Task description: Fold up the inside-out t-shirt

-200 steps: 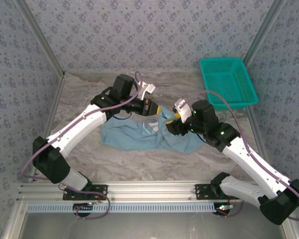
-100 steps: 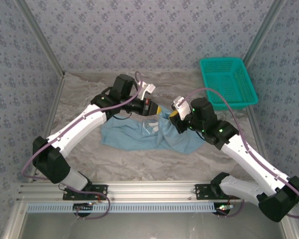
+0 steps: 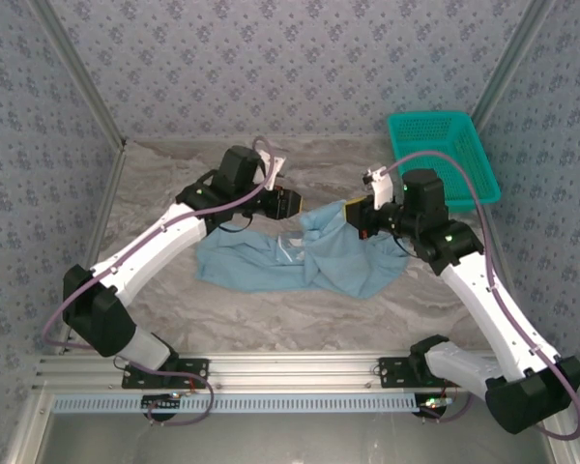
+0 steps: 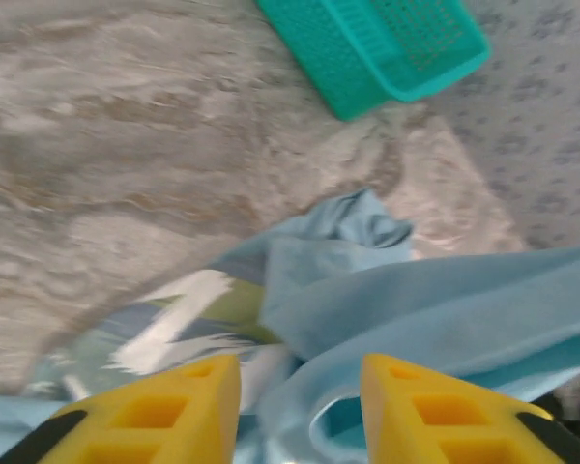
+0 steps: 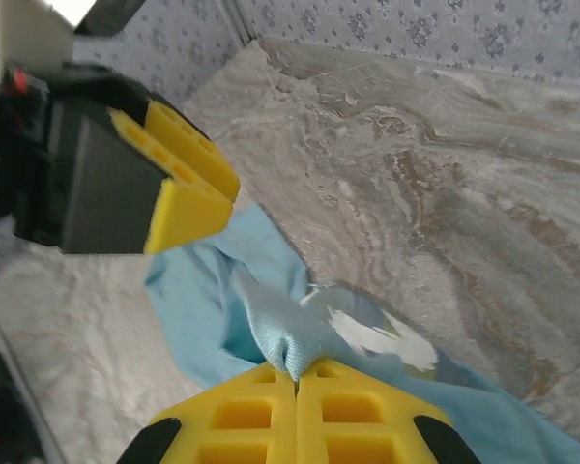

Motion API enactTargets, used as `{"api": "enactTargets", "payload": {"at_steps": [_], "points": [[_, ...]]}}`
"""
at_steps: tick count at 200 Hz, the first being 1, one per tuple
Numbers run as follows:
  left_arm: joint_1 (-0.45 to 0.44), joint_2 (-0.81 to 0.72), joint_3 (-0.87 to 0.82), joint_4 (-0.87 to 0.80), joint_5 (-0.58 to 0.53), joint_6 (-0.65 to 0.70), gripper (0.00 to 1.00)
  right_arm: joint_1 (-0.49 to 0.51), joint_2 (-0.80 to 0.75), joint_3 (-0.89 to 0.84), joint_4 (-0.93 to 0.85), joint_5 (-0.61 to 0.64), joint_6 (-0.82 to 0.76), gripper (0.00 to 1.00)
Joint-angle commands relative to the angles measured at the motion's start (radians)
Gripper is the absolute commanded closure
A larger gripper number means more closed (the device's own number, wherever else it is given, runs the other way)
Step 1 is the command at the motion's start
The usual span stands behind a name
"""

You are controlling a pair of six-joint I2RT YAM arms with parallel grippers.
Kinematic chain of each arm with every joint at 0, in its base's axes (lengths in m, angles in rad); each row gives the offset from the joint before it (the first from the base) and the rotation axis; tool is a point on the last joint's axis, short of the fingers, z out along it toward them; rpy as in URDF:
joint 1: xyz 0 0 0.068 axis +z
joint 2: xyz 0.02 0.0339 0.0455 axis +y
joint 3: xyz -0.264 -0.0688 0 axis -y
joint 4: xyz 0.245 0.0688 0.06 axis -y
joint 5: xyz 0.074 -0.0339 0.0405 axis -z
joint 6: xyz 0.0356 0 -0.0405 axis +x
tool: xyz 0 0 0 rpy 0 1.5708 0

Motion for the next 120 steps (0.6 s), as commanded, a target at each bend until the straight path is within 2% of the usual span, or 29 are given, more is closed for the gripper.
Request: {"api": "enactTargets", "payload": {"at_steps": [1,24,42,72,120], "points": [[-0.041,-0.094,-0.121,0.114,-0.062,0.042,0.51,-0.017,0.020,0.027,0.041,-0.159,0.163,1.00],[-0.098,-0.162,-0.272,0.259,-0.021,0.091,0.40,-0.027,0.036,0.022,0.057,-0.191,0.186,1.00],[-0.106,-0.142,-0.290,0.285,-0.004,0.102,0.39,-0.035,0.039,0.021,0.066,-0.194,0.189,1.00],[-0.110,-0.075,-0.259,0.296,0.014,0.104,0.39,-0.039,0.041,0.018,0.066,-0.191,0.192,1.00],[-0.112,-0.021,-0.221,0.303,0.069,0.120,0.48,-0.046,0.032,0.017,0.065,-0.179,0.195,1.00]]}}
